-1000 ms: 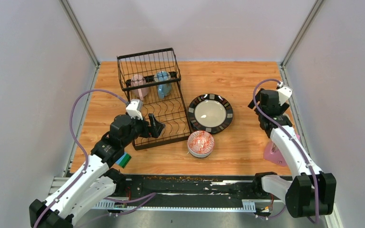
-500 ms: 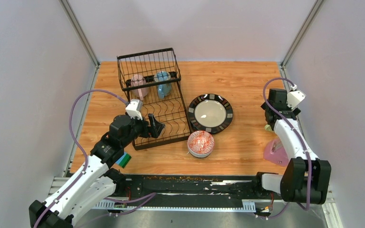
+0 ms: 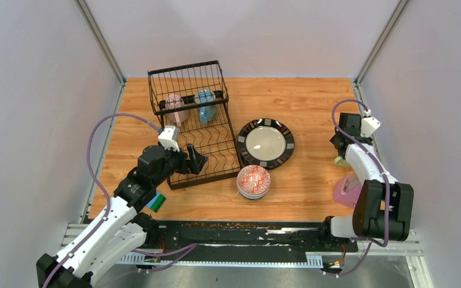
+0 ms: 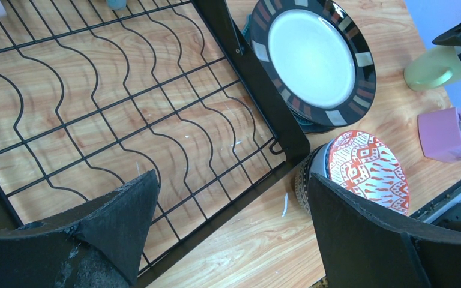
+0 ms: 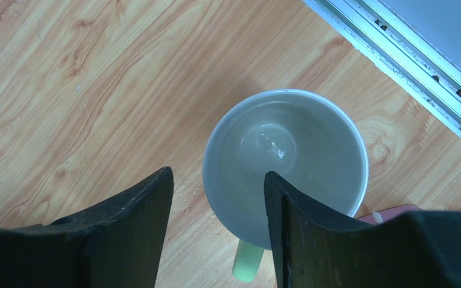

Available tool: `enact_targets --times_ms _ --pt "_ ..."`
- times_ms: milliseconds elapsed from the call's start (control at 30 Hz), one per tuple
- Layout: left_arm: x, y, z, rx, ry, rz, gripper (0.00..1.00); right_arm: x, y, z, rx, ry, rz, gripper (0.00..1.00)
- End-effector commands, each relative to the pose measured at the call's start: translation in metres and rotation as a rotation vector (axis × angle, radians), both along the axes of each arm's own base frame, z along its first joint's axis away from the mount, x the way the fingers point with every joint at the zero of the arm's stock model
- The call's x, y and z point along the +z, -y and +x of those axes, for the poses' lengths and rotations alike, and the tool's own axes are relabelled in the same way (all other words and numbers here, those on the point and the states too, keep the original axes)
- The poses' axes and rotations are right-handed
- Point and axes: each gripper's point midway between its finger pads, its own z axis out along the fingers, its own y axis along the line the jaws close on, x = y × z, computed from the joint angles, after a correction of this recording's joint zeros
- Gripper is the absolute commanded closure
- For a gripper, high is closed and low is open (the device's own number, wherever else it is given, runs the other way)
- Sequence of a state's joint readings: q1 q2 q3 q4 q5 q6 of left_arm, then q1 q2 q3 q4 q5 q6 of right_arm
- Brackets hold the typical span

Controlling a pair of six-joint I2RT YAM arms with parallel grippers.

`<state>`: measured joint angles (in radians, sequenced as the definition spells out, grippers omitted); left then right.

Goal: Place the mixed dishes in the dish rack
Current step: Pick up the cup at the corner of the board.

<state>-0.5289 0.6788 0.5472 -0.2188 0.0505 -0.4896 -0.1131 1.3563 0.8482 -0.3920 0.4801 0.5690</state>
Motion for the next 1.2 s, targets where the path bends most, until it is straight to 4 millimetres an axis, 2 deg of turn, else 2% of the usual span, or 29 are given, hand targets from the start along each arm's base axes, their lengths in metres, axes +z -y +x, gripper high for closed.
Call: enact_targets --times_ms 0,367,433,467,567,767,1033,1167 --pt "0.008 0.001 0.003 -0.003 0.038 -0.003 0.0 0.011 0.01 0.018 0.021 0.028 -0.008 0.5" --pt "0.005 0.006 0.005 -0.018 0.023 -0.008 0.0 0.0 0.002 0.028 0.096 0.002 0.053 0.76" --pt "0.005 0.006 0.005 -0.017 0.023 -0.006 0.0 0.001 0.001 0.029 0.102 0.007 0.061 0.87" --pt "0.004 0.005 0.005 -0.017 0.022 -0.001 0.0 0.001 0.0 0.03 0.106 0.011 0.065 0.89" --pt "0.004 0.004 0.006 -0.009 0.023 0.0 0.0 0.001 -0.003 0.032 0.122 0.014 0.077 0.9" --pt "0.007 0.008 0.009 -0.019 0.023 -0.005 0.0 0.0 -0.019 0.039 0.212 0.024 0.13 1.0" --pt "0.007 0.015 0.014 -0.038 0.015 -0.008 0.0 -0.001 -0.033 0.046 0.297 0.034 0.178 1.0" --pt "0.007 0.017 0.015 -0.043 0.009 -0.011 0.0 0.002 -0.047 0.05 0.369 0.056 0.222 1.0"
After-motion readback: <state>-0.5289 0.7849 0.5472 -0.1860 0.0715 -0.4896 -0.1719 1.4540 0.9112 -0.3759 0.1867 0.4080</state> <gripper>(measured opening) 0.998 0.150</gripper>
